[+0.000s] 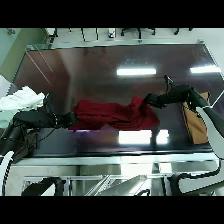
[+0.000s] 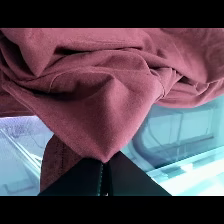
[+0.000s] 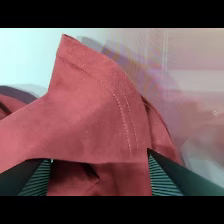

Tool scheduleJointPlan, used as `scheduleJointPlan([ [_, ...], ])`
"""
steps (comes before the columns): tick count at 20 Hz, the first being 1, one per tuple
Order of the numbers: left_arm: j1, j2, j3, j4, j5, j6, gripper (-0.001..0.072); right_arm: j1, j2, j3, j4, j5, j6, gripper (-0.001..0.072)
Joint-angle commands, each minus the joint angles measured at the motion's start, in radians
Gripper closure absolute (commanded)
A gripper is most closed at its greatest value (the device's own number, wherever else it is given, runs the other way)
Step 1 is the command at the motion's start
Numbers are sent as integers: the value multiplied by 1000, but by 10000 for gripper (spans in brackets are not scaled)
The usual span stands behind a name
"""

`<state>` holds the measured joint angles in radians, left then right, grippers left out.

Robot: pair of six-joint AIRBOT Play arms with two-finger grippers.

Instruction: Fold the shirts.

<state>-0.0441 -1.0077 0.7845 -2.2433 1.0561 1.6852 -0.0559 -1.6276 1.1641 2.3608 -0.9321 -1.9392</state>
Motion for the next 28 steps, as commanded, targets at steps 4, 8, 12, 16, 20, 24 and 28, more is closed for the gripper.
scheduleJointPlan([
  [4,0,1,0,0,-8,2,693,66,-49,3,55,56,-3,549],
  [8,0,5,76,0,3,18,693,64,-7,87,59,-3,-2,689],
  [12,1,103,374,55,11,14,694,21,225,217,59,-52,-2,690],
  [16,1,237,792,233,19,-88,693,-40,579,327,56,-47,-32,691],
  [20,1,310,1146,300,29,-130,694,-59,916,393,17,29,-81,691],
  [24,1,336,1345,398,41,-189,694,-59,1122,418,-88,100,-76,691],
  [28,0,290,1341,420,71,-202,694,-59,1116,414,-104,-12,-13,691],
])
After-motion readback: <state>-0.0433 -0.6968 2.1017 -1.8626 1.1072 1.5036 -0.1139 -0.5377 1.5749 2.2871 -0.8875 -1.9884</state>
